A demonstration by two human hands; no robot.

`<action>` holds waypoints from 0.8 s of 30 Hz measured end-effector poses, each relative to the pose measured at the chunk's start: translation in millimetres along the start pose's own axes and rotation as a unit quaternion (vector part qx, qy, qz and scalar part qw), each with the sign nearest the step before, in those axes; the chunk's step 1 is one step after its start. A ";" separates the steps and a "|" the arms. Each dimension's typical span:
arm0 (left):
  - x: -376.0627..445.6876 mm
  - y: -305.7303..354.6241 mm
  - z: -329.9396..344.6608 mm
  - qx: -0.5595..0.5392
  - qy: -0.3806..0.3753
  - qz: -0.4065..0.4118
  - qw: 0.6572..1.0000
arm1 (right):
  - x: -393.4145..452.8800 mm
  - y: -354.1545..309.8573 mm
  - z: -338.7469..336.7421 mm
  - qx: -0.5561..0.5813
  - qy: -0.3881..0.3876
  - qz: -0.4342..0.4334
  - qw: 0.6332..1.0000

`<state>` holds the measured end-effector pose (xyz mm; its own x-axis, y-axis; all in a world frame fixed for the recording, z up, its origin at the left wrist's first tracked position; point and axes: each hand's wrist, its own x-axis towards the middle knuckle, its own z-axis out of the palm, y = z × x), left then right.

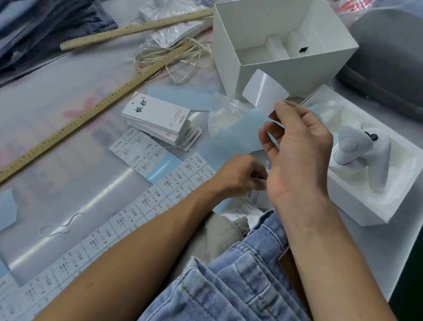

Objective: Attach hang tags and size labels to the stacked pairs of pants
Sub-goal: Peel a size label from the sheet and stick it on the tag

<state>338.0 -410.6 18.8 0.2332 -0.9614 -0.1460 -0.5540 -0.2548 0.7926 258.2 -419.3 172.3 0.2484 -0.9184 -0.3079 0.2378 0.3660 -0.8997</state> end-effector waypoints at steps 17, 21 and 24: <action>-6.2 19.1 -19.7 0.281 0.099 0.105 0.949 | -0.5 0.3 0.5 -0.006 0.003 -0.001 1.000; -15.3 26.1 -39.5 0.252 0.082 0.169 0.949 | -0.3 -0.5 -0.5 -0.009 0.004 -0.006 1.000; -26.8 28.7 -62.7 0.192 0.094 0.112 0.970 | -1.8 -0.6 -1.3 -0.020 -0.001 -0.015 1.000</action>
<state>366.0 -385.6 82.6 0.1939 -0.9705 0.1433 -0.8565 -0.0962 0.5071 256.5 -418.0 173.0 0.2434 -0.9289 -0.2792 0.2082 0.3312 -0.9203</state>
